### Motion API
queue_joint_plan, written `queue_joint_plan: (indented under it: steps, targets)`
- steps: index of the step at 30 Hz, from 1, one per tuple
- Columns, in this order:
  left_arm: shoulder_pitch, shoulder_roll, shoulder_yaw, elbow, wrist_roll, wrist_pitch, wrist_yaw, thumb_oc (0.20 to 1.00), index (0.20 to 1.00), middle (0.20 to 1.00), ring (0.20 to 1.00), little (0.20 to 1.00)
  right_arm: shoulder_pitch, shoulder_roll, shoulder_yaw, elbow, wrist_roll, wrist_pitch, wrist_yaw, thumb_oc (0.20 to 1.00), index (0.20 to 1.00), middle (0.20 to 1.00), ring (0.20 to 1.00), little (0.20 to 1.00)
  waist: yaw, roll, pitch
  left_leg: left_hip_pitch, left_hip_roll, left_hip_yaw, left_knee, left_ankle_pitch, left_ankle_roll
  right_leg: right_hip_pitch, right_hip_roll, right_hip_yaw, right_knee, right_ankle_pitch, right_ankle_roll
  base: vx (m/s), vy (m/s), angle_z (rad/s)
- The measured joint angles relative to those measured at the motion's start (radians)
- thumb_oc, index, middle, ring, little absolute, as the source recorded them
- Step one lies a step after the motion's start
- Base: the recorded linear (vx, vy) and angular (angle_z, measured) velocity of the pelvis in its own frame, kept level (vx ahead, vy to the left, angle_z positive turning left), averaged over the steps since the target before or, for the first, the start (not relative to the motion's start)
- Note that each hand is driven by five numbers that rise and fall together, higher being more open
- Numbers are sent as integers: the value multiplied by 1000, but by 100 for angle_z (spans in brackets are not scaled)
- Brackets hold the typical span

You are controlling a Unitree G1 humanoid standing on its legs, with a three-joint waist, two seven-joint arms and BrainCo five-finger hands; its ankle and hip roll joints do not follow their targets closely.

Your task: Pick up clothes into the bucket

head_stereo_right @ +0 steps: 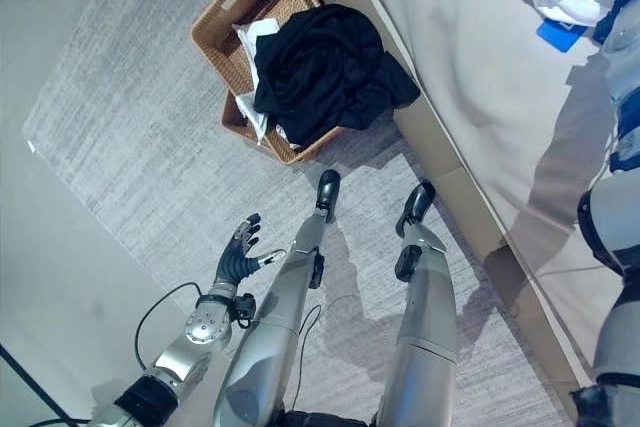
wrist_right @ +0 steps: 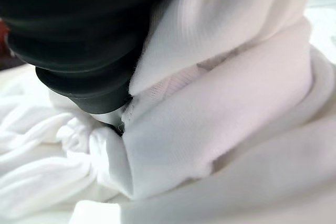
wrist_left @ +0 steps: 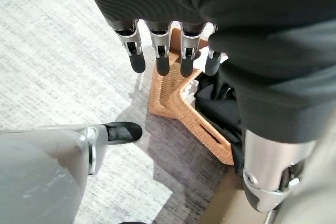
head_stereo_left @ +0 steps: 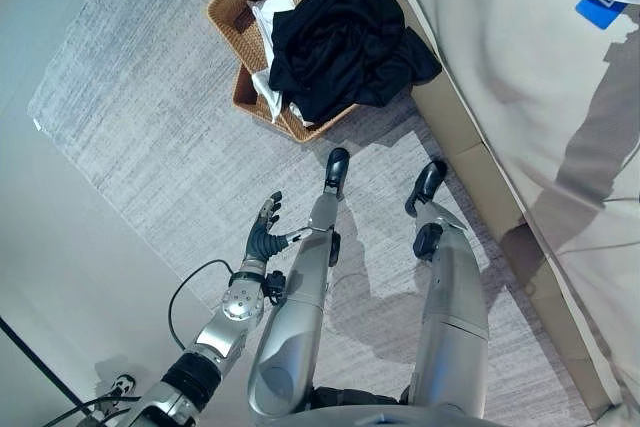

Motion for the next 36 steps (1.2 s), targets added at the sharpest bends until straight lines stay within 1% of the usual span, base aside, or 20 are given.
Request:
queue_joint_plan:
  steps: [2, 6, 9, 10, 12, 16, 17, 18, 19, 20, 21, 22, 23, 24, 25, 26, 28, 30, 33, 36]
  targets:
    - [-3, 3, 3, 2, 1, 0, 0, 1000, 1000, 1000, 1000, 1000, 4, 3, 2, -23, 11, -4, -2, 200, 200, 200, 200, 200, -7, 0, 0, 41, 3, -3, -3, -1, 2, 51, 3, -5, -22, 8, 4, -35, 16, -3]
    - [-13, 14, 12, -6, 3, -1, 0, 1000, 1000, 1000, 1000, 1000, 4, -3, -2, -81, 34, -9, -24, 200, 200, 200, 200, 200, -23, -10, -8, 119, 8, -2, -16, -5, 8, 146, 14, -7, -76, 17, 30, -17, 54, -4]
    - [-22, 49, 20, -17, 4, -2, -1, 1000, 1000, 1000, 1000, 1000, 14, -3, -3, -173, 48, -20, -40, 200, 200, 200, 200, 200, -44, -14, -9, 180, 9, 1, -16, -17, 18, 221, 22, -6, -110, 29, 47, -50, 76, -6]
    - [-30, 66, 26, -20, 5, -5, -3, 1000, 1000, 1000, 1000, 1000, 16, -10, -3, -218, 48, -24, -51, 200, 200, 200, 200, 200, -49, -18, -12, 201, 5, 7, -11, -18, 19, 250, 24, -4, -133, 52, 46, -78, 112, -15]
    - [-43, 93, 44, -50, 4, -9, -11, 1000, 1000, 1000, 1000, 1000, 23, -24, -4, -299, 48, -30, -60, 200, 200, 200, 200, 200, -64, -24, -10, 233, 12, 18, -9, -25, 26, 300, 38, -2, -165, 63, 56, 29, 96, -15]
    - [-75, 151, 61, -116, 3, -19, -42, 1000, 1000, 1000, 1000, 1000, 102, -39, -8, -438, 49, -40, -67, 200, 200, 200, 200, 200, -69, -55, -8, 382, 22, 47, -20, -63, 38, 462, 54, 20, -250, 82, 56, 47, 60, -29]
    - [-68, 199, 65, -166, 4, -48, -55, 1000, 1000, 1000, 1000, 1000, 126, -34, -27, -492, 48, -70, -72, 200, 200, 200, 200, 200, -69, -80, -26, 423, 27, 72, -32, -65, 40, 503, 58, 30, -281, 93, 71, 53, 50, -31]
    - [-91, 206, 80, -180, 3, -44, -60, 1000, 1000, 1000, 1000, 1000, 125, -40, -27, -510, 50, -73, -69, 200, 200, 200, 200, 200, -89, -92, -24, 440, 25, 78, -27, -69, 36, 523, 61, 37, -292, 99, 64, 117, 41, -29]
    - [-111, 230, 80, -209, 4, -31, -80, 1000, 1000, 1000, 1000, 1000, 174, -55, -58, -576, 55, -76, -54, 200, 200, 200, 200, 200, -83, -101, -21, 477, 28, 83, -30, -67, 41, 571, 67, 41, -313, 130, 63, 45, -3, -11]
    - [-131, 238, 81, -217, 3, -34, -87, 1000, 1000, 1000, 1000, 1000, 198, -57, -63, -602, 59, -81, -47, 200, 200, 200, 200, 200, -93, -109, -24, 504, 30, 84, -35, -75, 36, 598, 69, 42, -329, 132, 61, 148, -3, -12]
    - [-148, 247, 84, -230, 3, -35, -102, 1000, 1000, 1000, 1000, 1000, 269, -71, -107, -686, 68, -91, -21, 200, 200, 200, 200, 200, -89, -116, -32, 554, 32, 89, -50, -85, 38, 659, 73, 41, -366, 137, 69, 117, 9, -21]
    - [-175, 282, 96, -283, 4, -27, -121, 1000, 1000, 1000, 1000, 1000, 325, -89, -139, -776, 89, -104, 8, 200, 200, 200, 200, 200, -105, -128, -45, 596, 36, 103, -73, -98, 34, 702, 75, 42, -401, 133, 71, 117, 9, -17]
    - [-184, 299, 103, -305, 5, -34, -128, 1000, 1000, 1000, 1000, 1000, 355, -94, -164, -806, 93, -118, 19, 200, 200, 200, 200, 200, -99, -133, -56, 606, 36, 104, -83, -93, 37, 712, 76, 42, -414, 139, 77, 67, 14, -17]
    - [-197, 311, 129, -345, 4, -38, -143, 1000, 1000, 1000, 1000, 1000, 419, -101, -207, -861, 106, -137, 42, 200, 200, 200, 200, 200, -112, -144, -92, 614, 36, 107, -98, -95, 38, 722, 78, 44, -433, 146, 85, 37, 11, -8]
    - [-205, 311, 138, -358, 4, -37, -145, 1000, 1000, 1000, 1000, 1000, 442, -107, -218, -878, 109, -138, 48, 200, 200, 200, 200, 200, -120, -149, -107, 620, 35, 108, -106, -94, 37, 726, 78, 44, -440, 148, 86, 92, 15, -10]
    - [-231, 309, 149, -381, 4, -29, -161, 1000, 1000, 1000, 1000, 1000, 507, -138, -255, -933, 124, -137, 79, 200, 200, 200, 200, 200, -117, -150, -114, 646, 36, 112, -121, -90, 36, 753, 83, 48, -461, 162, 81, 72, 10, -8]
    - [-239, 303, 165, -403, 3, -29, -175, 1000, 1000, 1000, 1000, 1000, 601, -153, -303, -999, 139, -138, 124, 200, 200, 200, 200, 200, -134, -148, -142, 683, 41, 124, -135, -97, 33, 790, 89, 53, -487, 167, 79, 92, 5, -15]
    - [-238, 303, 181, -430, 3, -18, -191, 1000, 1000, 1000, 1000, 1000, 731, -143, -413, -1088, 163, -140, 168, 200, 200, 200, 200, 200, -141, -147, -158, 732, 47, 130, -160, -94, 37, 838, 98, 53, -512, 169, 78, 63, -3, -10]
    - [-250, 289, 186, -431, 3, -5, -214, 1000, 1000, 1000, 1000, 1000, 803, -146, -435, -1136, 186, -136, 232, 200, 200, 200, 200, 200, -175, -143, -214, 799, 56, 138, -193, -97, 34, 894, 108, 57, -541, 169, 78, 61, -7, -17]
    - [-283, 257, 177, -428, 3, 19, -237, 1000, 1000, 1000, 1000, 1000, 816, -142, -436, -1146, 213, -132, 269, 200, 200, 200, 200, 200, -195, -143, -250, 856, 67, 152, -217, -102, 27, 949, 121, 68, -572, 169, 78, 55, -15, -16]
